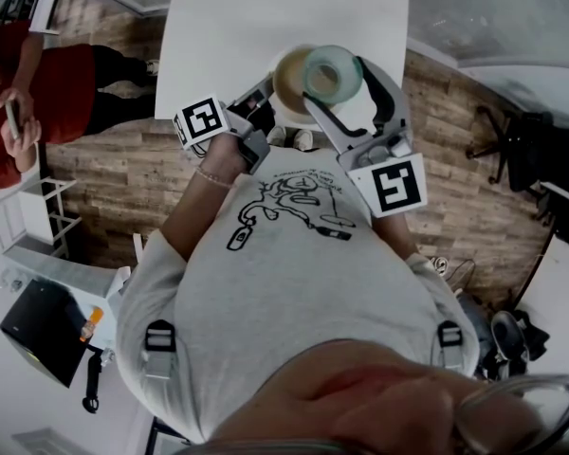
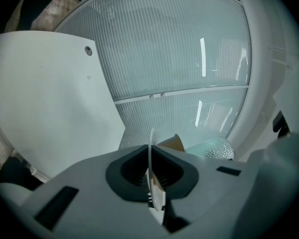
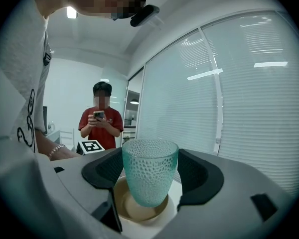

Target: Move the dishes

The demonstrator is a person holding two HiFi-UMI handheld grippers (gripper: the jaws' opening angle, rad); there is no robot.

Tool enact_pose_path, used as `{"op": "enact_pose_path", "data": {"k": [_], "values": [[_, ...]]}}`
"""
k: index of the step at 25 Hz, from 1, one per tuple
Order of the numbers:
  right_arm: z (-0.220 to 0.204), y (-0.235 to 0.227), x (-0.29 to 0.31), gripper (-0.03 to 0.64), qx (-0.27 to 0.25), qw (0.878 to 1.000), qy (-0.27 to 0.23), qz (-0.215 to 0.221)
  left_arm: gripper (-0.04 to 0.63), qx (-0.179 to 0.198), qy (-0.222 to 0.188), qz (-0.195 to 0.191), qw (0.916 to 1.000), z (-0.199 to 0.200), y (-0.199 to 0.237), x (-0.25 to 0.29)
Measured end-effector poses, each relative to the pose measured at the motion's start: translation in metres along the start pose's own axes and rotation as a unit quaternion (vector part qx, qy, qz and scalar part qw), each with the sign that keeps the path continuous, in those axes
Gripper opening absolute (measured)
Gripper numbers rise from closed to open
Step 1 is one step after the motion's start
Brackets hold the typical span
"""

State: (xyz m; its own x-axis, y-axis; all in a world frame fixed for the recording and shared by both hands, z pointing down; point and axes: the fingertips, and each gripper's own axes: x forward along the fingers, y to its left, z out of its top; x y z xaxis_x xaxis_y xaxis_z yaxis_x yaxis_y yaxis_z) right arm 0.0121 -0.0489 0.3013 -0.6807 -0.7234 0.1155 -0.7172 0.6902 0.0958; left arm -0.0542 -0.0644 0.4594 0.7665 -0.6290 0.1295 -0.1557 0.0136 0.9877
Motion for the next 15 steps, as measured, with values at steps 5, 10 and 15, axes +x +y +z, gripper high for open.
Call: {"op": "enact_pose_path", "data": {"k": [5, 10, 15], "values": [[-0.003, -0.014, -0.008, 0.354, -0.005, 1.000, 0.004, -0.018, 0.011, 0.000, -0.001, 0.002, 1.0000, 0.001, 0.002, 0.000], [-0.013, -0.030, -0.019, 0.354, -0.005, 0.999, 0.013, -0.040, 0.011, 0.004, -0.003, 0.008, 1.0000, 0.003, 0.006, -0.001], [-0.018, -0.048, -0.031, 0.354, -0.002, 0.998, 0.019, -0.067, 0.011, 0.003, -0.003, 0.011, 0.9999, 0.003, 0.006, 0.000]]}}
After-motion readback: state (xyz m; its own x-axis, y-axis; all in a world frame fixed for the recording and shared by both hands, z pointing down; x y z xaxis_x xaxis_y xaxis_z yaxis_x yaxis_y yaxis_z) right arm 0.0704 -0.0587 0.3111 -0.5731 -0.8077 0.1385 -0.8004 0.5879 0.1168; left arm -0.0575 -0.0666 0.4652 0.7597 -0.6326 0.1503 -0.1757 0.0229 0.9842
